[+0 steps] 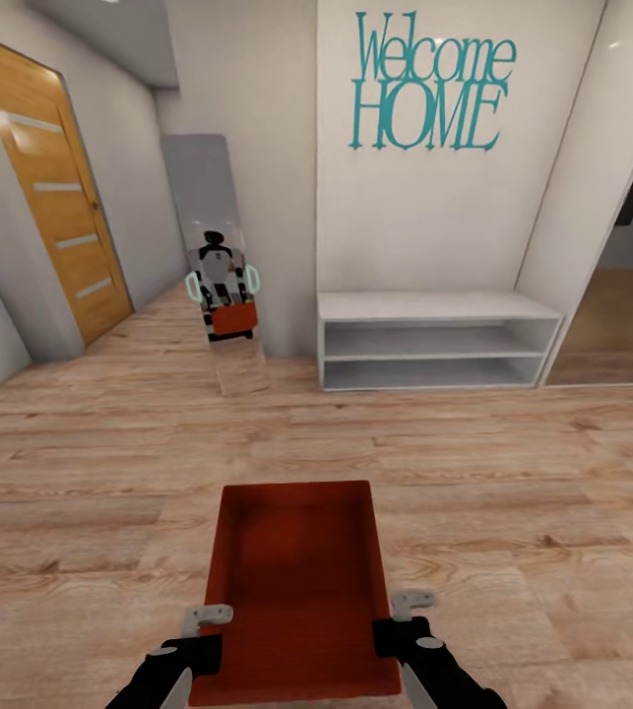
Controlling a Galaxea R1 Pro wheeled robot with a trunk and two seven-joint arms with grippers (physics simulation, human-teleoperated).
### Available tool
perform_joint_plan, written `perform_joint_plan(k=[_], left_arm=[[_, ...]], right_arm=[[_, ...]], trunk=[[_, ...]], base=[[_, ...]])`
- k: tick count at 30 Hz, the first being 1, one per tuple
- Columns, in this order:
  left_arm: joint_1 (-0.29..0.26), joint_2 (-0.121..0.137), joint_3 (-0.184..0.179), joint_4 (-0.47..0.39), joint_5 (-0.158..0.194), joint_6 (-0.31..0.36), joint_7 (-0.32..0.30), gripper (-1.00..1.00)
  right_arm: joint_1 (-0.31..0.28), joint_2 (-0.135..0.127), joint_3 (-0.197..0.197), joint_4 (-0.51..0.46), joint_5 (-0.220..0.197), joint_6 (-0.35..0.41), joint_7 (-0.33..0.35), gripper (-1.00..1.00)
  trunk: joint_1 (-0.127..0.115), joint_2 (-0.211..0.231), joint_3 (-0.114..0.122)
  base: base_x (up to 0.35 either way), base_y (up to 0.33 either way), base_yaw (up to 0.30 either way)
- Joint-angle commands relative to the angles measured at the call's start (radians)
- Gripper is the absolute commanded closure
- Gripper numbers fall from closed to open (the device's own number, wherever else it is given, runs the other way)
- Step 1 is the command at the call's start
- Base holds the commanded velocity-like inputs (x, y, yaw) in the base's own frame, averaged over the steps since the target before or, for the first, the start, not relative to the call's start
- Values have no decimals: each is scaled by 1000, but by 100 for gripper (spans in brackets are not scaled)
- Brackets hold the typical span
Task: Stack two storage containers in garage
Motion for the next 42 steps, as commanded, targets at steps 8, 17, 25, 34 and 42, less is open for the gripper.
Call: perform_joint_plan(k=[8,17,25,34,42], left_arm=[[-1,0,-11,-33,27,-1,5,100],[-1,0,-11,-34,27,-1,5,100],[-1,0,-11,-34,27,-1,5,100],[-1,0,-11,-34,27,-1,5,100],[-1,0,-11,-34,27,-2,6,100]], right_arm=[[0,0,9,0,-20,4,-5,100],[0,0,9,0,-20,4,-5,100],[0,0,9,0,-20,4,-5,100],[0,0,9,0,-20,4,-5,100],[0,0,9,0,-20,4,-5,100]], trunk=[[0,0,-1],[0,0,-1],[0,0,-1],[0,0,-1],[0,0,-1]], base=[[345,144,84],[344,154,215],[345,155,62],[344,155,3],[345,157,0]])
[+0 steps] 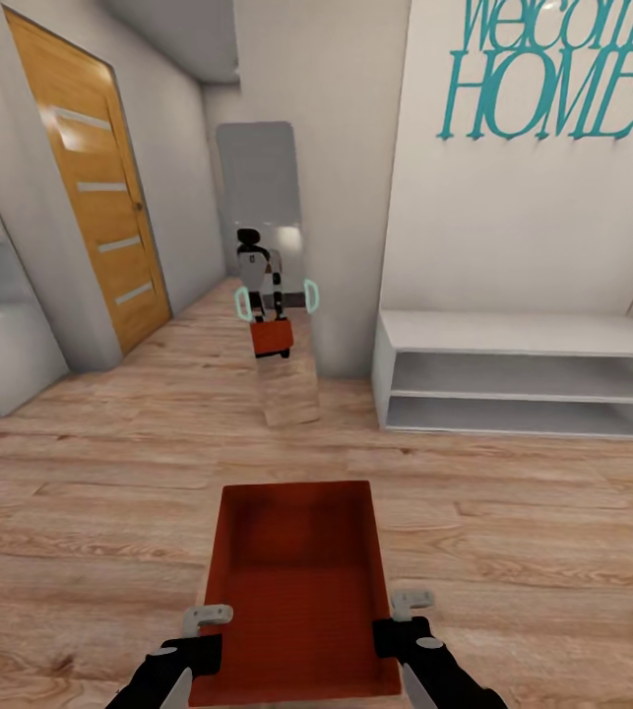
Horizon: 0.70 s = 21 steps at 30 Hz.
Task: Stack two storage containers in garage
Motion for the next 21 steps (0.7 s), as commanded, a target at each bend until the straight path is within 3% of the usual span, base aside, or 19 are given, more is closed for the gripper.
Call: perform_joint_plan(k=[1,21], left_arm=[[-1,0,-11,-35,27,-1,6,100],[-1,0,-10,-35,27,-2,6,100]], right_arm=[[0,0,9,0,-19,4,-5,100],[0,0,9,0,-19,4,-5,100]], trunk=[[0,0,-1],[0,0,-1]], base=[[345,158,0],[335,179,0]])
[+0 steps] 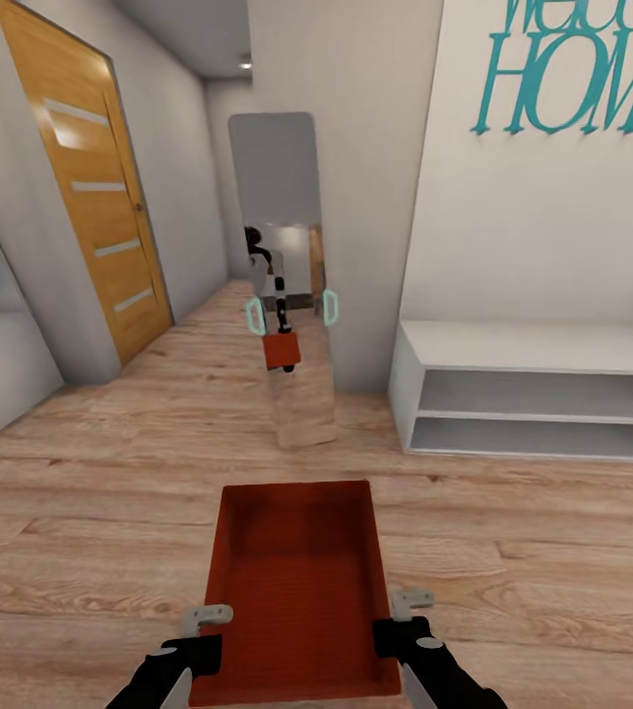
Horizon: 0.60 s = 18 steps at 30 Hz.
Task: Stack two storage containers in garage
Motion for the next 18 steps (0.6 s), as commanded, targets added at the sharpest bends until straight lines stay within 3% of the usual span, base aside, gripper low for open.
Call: perform_joint_plan(k=[1,18], left_arm=[[-1,0,-11,-36,27,-1,7,100],[-1,1,-11,-36,27,-1,7,100]], right_arm=[[0,0,9,0,-20,4,-5,100],[0,0,9,0,-20,4,-5,100]], trunk=[[0,0,-1],[0,0,-1]], base=[[314,213,0],[300,230,0]])
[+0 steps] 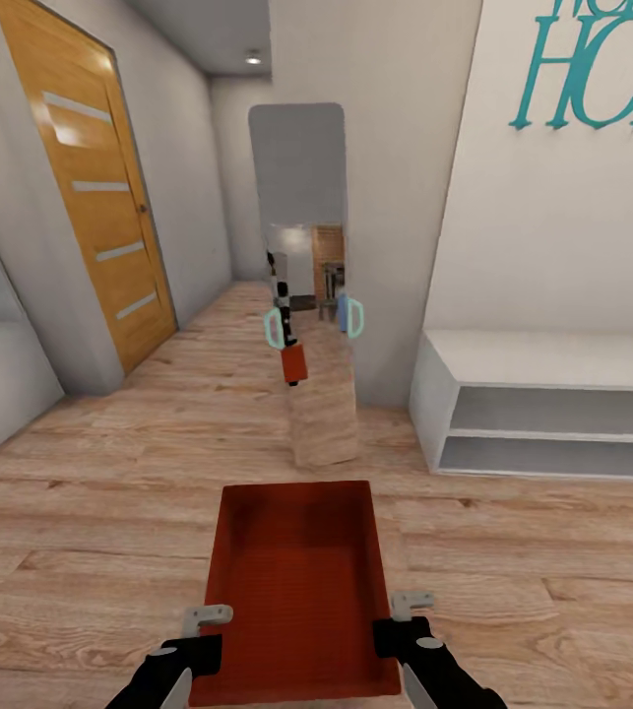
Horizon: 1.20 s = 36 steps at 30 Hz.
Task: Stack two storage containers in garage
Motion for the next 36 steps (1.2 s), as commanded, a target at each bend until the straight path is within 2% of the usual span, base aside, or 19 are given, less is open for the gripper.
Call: perform_joint_plan(k=[1,36], left_arm=[[-1,1,-11,-36,27,-1,7,100],[-1,1,-11,-36,27,-1,7,100]], right_arm=[[0,0,9,0,-20,4,-5,100],[0,0,9,0,-20,4,-5,100]], trunk=[[0,0,-1],[0,0,-1]], base=[[296,234,0],[296,234,0]])
